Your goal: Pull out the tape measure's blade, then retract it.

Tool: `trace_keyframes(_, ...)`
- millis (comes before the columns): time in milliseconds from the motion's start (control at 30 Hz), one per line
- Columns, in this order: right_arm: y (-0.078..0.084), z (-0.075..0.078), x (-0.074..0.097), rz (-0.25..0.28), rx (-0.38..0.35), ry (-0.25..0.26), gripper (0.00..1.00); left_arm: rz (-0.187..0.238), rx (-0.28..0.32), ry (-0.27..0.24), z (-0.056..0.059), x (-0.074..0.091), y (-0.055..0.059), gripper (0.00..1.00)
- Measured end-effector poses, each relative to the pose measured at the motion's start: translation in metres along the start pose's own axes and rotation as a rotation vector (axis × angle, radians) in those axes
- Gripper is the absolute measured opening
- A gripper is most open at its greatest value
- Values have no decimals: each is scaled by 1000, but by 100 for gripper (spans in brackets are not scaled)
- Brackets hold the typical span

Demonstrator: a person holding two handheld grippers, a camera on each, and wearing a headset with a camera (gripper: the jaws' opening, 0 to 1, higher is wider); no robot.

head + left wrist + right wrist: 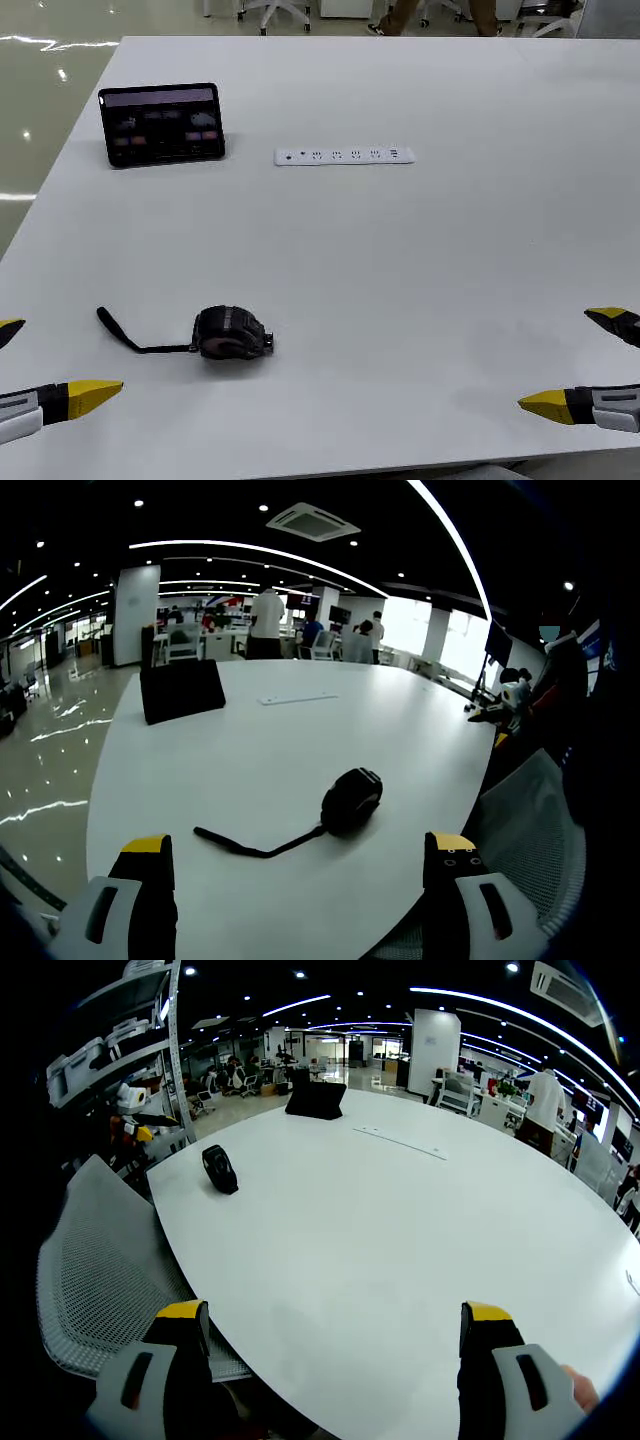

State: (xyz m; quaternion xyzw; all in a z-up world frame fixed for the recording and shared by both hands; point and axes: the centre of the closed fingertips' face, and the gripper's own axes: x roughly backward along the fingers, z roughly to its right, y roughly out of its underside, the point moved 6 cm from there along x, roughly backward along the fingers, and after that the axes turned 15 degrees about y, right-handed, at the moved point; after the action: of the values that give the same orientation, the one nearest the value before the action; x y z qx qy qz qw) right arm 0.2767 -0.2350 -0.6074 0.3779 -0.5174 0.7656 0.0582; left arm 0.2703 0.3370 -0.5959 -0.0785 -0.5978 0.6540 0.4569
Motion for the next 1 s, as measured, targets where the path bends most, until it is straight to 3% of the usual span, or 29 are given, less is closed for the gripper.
trace_keyframes(200,-3,2,-3,18,20,16,100,13,-40,7,-2,-2,-4,100)
trace_keyframes(333,-14,1,-7,43,19,5,100,-17,-35,42,-2,-9,-7,100)
trace_keyframes(467,-24,0,-15,60,51,-7,100,-31,-78,69,-2,-18,-15,100)
trace_keyframes(533,-30,-2,-20,69,63,-14,100,-83,-113,74,-6,-25,-17,100)
trace_keyframes(600,-36,-8,-27,75,70,-42,100,-140,-109,113,-4,-34,-16,100)
trace_keyframes(767,-47,-21,-42,86,106,-83,100,-182,-173,170,-2,-55,-25,100)
trace_keyframes(1000,-59,-38,-61,93,139,-129,100,-252,-234,232,1,-79,-24,100)
